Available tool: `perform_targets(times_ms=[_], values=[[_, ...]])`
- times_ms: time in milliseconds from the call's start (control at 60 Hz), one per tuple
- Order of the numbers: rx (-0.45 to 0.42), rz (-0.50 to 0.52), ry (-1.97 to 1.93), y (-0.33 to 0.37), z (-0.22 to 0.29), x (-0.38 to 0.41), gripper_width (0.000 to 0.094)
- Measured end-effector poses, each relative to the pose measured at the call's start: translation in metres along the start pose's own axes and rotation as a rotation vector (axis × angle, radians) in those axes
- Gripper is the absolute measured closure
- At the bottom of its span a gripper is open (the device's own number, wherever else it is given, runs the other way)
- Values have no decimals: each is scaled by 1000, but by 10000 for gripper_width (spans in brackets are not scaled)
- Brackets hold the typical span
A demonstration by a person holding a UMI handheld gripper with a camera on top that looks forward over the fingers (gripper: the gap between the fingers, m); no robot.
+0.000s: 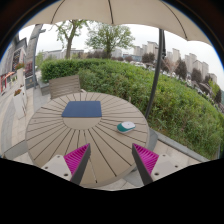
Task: Arrange mouse
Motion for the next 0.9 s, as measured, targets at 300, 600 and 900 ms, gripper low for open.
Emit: perform_targets(times_ms=[300, 600, 900], values=[[-17, -6, 45, -73, -22, -22, 83], [-7, 52, 5, -150, -26, -37, 83], [33, 80, -36, -216, -12, -50, 82]])
Point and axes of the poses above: the point between the fingertips, and its own axes, seen from behind it with the camera up: x to the left, z up, y backward, against the way the camera looks, the point moved 4 cm from there along y, backward, against the way the camera looks, and after that the axes turned 6 degrees about y, right-handed, at the moved point
